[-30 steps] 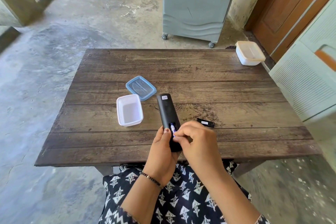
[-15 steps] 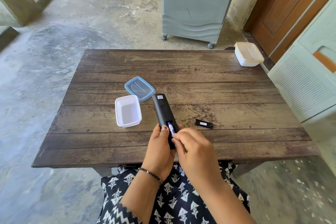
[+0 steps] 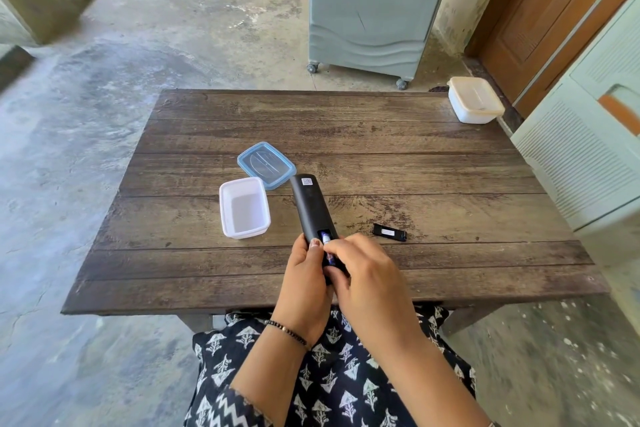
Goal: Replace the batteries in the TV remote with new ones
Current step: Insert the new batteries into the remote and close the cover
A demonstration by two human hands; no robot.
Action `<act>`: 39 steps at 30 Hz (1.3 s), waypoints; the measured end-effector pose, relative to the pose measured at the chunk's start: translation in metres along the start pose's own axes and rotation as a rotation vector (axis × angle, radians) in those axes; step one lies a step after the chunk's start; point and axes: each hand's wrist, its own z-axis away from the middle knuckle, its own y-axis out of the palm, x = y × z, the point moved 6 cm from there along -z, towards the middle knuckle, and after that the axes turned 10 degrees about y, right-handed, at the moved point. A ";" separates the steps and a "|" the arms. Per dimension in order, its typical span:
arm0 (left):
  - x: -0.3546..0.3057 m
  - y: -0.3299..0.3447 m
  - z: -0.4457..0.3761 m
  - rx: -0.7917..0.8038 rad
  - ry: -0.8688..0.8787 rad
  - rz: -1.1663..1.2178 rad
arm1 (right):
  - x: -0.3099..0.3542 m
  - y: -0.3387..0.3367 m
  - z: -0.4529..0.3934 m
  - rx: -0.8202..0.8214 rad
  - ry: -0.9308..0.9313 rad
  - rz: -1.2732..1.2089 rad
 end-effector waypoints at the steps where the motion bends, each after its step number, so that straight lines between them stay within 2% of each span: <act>1: 0.000 0.000 0.000 0.005 -0.005 0.006 | 0.000 0.000 0.000 0.016 -0.001 0.000; 17: 0.000 0.004 0.003 0.051 -0.029 0.062 | 0.002 -0.006 -0.002 0.016 -0.026 0.075; 24: 0.000 0.000 0.002 0.034 -0.022 0.011 | 0.003 -0.003 -0.001 0.026 -0.050 0.078; 39: 0.003 0.002 -0.004 0.053 -0.020 -0.017 | -0.005 0.002 -0.014 -0.020 0.048 -0.016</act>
